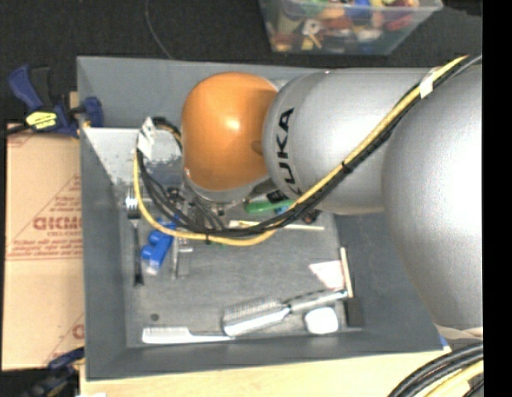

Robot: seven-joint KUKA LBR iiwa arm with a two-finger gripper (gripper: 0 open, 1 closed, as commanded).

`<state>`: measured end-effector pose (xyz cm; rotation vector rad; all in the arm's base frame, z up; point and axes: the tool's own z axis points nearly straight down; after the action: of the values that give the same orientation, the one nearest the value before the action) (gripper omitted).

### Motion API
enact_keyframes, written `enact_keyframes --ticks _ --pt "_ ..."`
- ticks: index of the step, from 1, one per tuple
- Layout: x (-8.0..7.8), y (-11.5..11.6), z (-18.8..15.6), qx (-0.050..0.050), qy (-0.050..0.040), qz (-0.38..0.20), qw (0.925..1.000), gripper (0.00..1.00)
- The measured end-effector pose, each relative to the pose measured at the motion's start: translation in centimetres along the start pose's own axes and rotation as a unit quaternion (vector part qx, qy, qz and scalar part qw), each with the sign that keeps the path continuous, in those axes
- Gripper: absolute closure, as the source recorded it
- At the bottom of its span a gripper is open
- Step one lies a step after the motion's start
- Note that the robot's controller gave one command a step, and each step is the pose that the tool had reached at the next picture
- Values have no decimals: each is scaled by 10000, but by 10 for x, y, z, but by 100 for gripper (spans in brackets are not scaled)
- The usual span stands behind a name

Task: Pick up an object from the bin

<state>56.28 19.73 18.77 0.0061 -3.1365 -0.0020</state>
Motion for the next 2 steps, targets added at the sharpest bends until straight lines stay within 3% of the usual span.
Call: enact_keyframes --ticks 1,2 --pt "-2 -1 -4 -7 -38 21 10000 0" --pt "-48 -12 74 3 -66 -1408 9900 0"
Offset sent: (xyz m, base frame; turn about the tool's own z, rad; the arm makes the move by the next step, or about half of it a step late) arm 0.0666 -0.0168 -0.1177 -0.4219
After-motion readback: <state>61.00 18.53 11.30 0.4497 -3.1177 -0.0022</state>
